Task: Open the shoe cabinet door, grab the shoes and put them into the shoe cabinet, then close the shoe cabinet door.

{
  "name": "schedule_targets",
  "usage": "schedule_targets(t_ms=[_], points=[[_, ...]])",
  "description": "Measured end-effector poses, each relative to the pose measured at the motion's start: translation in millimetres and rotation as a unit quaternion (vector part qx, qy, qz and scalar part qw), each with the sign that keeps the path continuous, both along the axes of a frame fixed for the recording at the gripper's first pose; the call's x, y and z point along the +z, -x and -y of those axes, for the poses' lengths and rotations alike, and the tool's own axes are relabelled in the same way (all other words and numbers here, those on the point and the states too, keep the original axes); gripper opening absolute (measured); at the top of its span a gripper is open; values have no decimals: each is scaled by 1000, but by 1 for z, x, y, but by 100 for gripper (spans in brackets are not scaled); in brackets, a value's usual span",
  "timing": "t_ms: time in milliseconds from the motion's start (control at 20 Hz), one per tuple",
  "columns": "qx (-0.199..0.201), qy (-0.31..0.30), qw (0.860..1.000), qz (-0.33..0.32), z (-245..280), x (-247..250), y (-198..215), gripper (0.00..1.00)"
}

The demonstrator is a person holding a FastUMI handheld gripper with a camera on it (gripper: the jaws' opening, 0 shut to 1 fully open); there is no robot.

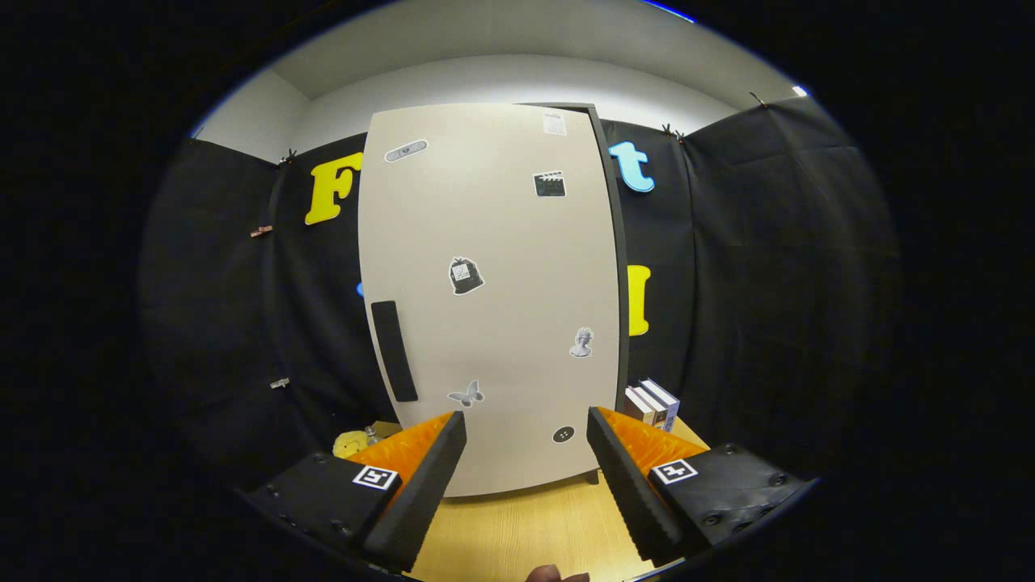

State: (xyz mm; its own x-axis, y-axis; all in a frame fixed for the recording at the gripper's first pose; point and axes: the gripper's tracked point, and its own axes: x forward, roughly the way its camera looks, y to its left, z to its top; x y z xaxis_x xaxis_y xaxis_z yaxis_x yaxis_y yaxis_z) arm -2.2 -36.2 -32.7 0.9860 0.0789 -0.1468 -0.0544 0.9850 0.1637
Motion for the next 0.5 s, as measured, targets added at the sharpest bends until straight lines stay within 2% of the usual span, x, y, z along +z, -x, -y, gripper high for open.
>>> schedule_targets(t_ms=[500], points=[[-1,3,1000,4,-1,1,2,98]])
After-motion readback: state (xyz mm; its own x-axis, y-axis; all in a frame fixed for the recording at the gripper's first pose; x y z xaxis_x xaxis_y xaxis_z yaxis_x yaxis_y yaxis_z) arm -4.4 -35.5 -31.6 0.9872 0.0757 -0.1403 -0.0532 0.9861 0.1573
